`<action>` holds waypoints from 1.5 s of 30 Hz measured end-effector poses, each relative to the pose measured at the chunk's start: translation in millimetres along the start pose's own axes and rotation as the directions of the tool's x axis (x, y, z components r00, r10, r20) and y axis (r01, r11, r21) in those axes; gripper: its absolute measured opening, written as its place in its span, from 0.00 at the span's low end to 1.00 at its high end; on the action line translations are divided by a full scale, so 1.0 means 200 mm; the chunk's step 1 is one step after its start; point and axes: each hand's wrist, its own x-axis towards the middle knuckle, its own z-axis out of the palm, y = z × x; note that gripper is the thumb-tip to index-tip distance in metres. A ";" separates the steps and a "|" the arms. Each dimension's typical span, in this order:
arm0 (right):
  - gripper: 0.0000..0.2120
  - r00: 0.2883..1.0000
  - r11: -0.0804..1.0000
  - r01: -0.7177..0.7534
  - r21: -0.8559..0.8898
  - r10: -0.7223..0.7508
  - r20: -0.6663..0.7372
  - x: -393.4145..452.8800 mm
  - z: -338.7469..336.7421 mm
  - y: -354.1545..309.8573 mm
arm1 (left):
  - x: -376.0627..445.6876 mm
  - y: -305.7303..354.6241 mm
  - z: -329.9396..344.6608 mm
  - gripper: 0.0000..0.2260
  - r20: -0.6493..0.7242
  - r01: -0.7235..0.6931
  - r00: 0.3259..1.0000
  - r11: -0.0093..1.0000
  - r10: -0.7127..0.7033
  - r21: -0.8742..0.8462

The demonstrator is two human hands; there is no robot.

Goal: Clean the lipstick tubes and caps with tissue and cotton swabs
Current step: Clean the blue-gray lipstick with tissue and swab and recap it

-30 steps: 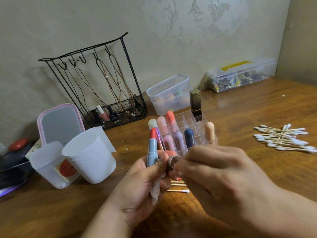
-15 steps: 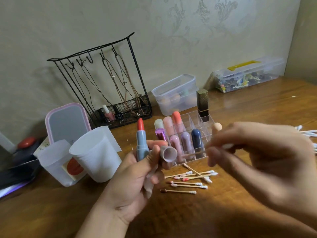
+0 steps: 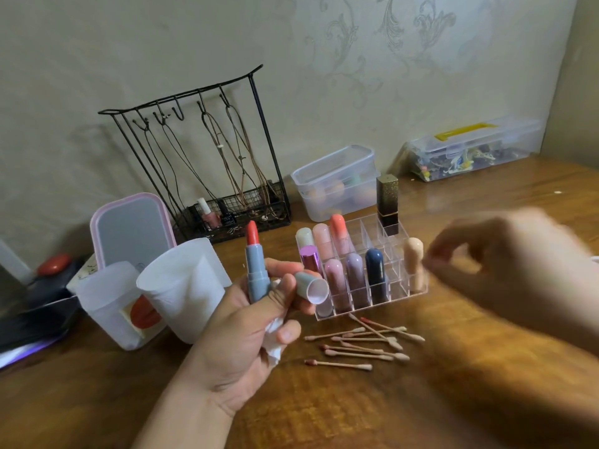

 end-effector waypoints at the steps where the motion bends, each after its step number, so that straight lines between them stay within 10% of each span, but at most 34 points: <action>1: 0.06 0.997 0.993 -0.079 -0.084 0.077 -0.029 0.04 -0.02 0.11 | 0.00 0.00 0.00 0.17 -0.002 0.003 1.000 1.000 -0.003 0.006; 6: 0.23 0.896 0.882 -0.351 -0.314 0.414 0.160 0.15 -0.04 0.66 | -0.01 -0.02 -0.01 0.23 0.018 0.018 1.000 0.999 -0.019 0.036; 21: 0.07 0.852 0.836 -0.338 -0.433 0.467 0.238 0.17 0.05 0.54 | 0.00 -0.01 -0.04 0.23 0.103 0.032 0.994 0.999 -0.036 0.038; 27: 0.09 0.970 0.961 -0.233 -0.149 0.242 0.041 0.18 0.04 0.42 | 0.03 0.01 -0.09 0.30 0.152 0.005 0.988 1.000 -0.001 -0.028; 32: 0.03 0.972 0.961 0.137 0.239 -0.084 -0.218 0.08 0.06 -0.03 | 0.05 0.01 -0.12 0.28 0.202 0.011 0.979 1.000 -0.005 -0.027; 36: 0.04 0.928 0.898 0.349 0.268 -0.291 -0.232 0.09 0.14 -0.21 | 0.05 -0.01 -0.12 0.22 0.222 0.046 0.974 0.999 -0.042 -0.015; 45: 0.03 0.964 0.937 0.266 0.228 -0.255 -0.075 0.20 0.29 -0.27 | 0.06 -0.01 -0.12 0.21 0.294 0.098 0.953 0.991 -0.069 -0.086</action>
